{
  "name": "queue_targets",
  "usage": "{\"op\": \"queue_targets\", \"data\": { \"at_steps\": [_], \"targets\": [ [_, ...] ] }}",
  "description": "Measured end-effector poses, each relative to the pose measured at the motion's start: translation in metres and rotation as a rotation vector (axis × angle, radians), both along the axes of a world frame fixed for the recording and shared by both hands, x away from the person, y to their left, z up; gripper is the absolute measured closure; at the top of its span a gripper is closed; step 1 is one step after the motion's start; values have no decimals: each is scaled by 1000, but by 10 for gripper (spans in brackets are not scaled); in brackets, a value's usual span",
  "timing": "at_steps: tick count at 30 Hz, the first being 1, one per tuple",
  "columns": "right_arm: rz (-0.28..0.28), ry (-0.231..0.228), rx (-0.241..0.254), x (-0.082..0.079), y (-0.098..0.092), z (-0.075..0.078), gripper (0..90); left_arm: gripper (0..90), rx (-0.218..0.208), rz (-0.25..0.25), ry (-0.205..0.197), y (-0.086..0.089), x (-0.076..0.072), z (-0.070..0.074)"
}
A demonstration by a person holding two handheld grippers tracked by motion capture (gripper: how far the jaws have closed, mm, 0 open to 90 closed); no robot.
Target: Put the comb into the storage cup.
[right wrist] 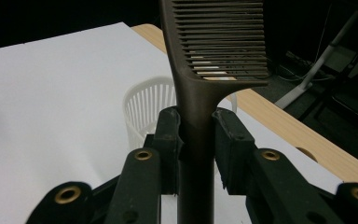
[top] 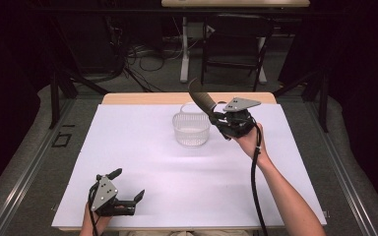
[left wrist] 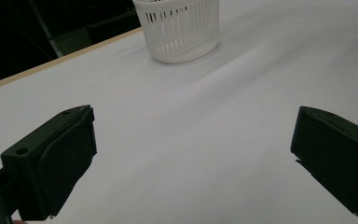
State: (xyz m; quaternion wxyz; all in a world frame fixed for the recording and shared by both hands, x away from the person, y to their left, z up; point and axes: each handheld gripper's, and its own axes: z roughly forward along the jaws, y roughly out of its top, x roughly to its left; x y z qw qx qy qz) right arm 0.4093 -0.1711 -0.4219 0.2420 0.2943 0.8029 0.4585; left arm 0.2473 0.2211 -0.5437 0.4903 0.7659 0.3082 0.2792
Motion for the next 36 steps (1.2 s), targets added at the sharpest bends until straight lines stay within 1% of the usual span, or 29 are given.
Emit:
{"op": "queue_targets", "data": {
  "at_steps": [7, 11, 36],
  "targets": [
    [2, -6, -2, 3, 2, -1, 724, 2, 1, 2, 2, 0, 0, 0],
    [8, -7, 5, 5, 3, -1, 724, 2, 0, 2, 2, 0, 0, 0],
    [2, -34, 27, 13, 10, -1, 724, 2, 0, 2, 5, 0, 0, 0]
  ]
}}
